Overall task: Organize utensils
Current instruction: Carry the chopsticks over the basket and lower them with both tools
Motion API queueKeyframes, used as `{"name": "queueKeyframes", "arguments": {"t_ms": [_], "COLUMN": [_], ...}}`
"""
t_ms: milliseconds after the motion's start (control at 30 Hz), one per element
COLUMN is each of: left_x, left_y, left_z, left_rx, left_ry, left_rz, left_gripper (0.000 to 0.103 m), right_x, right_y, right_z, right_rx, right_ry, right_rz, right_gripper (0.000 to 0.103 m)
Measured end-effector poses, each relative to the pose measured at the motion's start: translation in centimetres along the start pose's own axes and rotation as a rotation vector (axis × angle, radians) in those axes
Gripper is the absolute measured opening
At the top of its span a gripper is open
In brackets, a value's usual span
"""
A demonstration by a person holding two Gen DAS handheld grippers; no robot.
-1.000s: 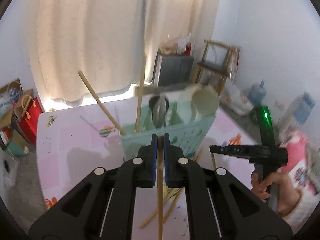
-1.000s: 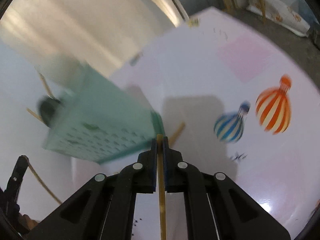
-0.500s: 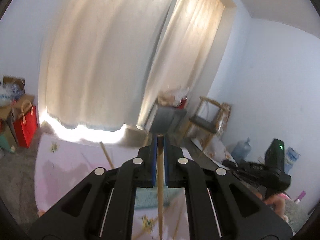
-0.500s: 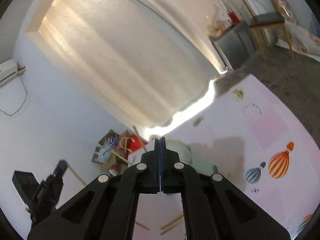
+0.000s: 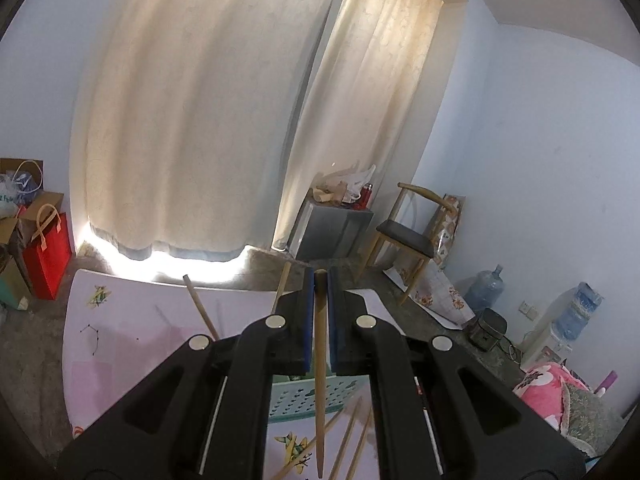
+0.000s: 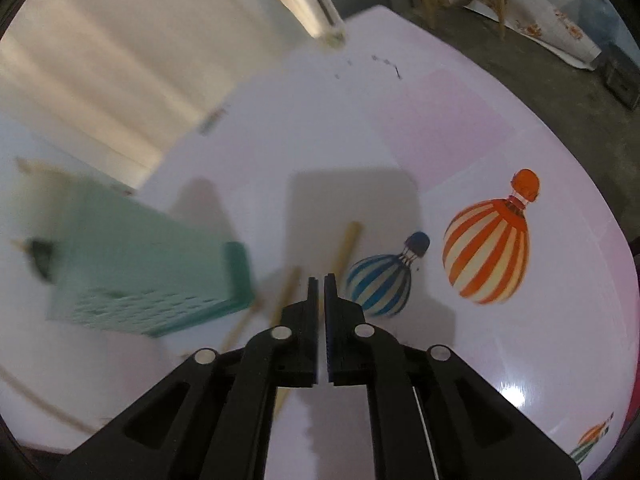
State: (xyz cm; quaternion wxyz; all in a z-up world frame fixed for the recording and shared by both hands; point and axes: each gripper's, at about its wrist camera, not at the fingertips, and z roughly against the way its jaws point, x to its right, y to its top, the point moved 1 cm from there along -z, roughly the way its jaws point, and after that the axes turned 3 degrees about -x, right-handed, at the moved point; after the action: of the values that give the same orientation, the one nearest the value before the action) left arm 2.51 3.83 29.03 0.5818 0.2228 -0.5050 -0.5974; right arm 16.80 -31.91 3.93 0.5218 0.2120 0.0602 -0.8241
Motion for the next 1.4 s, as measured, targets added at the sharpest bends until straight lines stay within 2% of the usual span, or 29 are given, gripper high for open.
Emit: {"name": "queueKeyframes", "arguments": {"t_ms": [33,67,100,167,233,400,500,567,667,867,1000,1167,1267,1400], "left_x": [-0.2,-0.2,-0.4,-0.6,-0.7,-1.0,-0.9,-1.1,-1.2,-1.3,-1.3,-1.3,-1.8,-2.5], "left_y": [0.0,-0.1,-0.2,-0.3,-0.3,-0.8,-0.7,-0.3,0.7,3.6,4.9,4.2,2.2,-0.5], "left_z": [0.0,0.1,0.2,0.4,0.5,0.6,0.9,1.5,2.4,3.5,2.1,-1.2,-3.7,-5.7], "left_rx": [-0.004,-0.005,-0.005,0.0,0.006,0.003,0.007,0.025,0.087,0.247,0.306,0.318,0.242,0.169], "left_ry": [-0.005,-0.006,-0.002,0.008,0.013,0.009,0.015,0.015,0.02,0.057,0.122,0.205,0.194,0.184], "left_rz": [0.005,0.01,0.014,0.016,0.021,0.043,0.034,0.037,0.048,0.061,0.041,-0.01,-0.025,-0.048], "left_gripper": [0.004,0.004,0.004,0.004,0.004,0.004,0.004,0.004,0.004,0.004,0.004,0.004,0.004,0.005], "right_x": [-0.3,-0.4,-0.9,-1.6,-1.6,-1.6,-0.3,-0.3,-1.5,-4.1,-5.6,-8.7,-11.8,-15.5], "right_y": [0.1,0.4,0.8,1.4,1.7,1.6,1.3,1.2,0.6,-0.2,-0.5,-0.2,1.2,3.3], "right_z": [-0.6,-1.3,-1.8,-2.0,-1.8,-1.2,-1.2,-0.3,3.3,12.8,17.3,20.8,21.5,20.7], "right_rx": [-0.013,-0.026,-0.001,0.019,0.031,0.044,0.033,0.058,0.142,0.314,0.369,0.44,0.502,0.487], "right_ry": [-0.014,-0.021,-0.05,-0.133,-0.169,-0.193,-0.099,-0.056,-0.011,0.171,0.282,0.353,0.354,0.404], "right_rz": [0.001,0.001,0.029,0.065,0.061,0.038,-0.057,-0.079,-0.054,-0.015,0.019,0.09,0.149,0.181], "right_gripper": [0.022,0.025,0.026,0.021,0.012,0.007,0.006,0.006,0.006,0.006,0.006,0.006,0.006,0.006]}}
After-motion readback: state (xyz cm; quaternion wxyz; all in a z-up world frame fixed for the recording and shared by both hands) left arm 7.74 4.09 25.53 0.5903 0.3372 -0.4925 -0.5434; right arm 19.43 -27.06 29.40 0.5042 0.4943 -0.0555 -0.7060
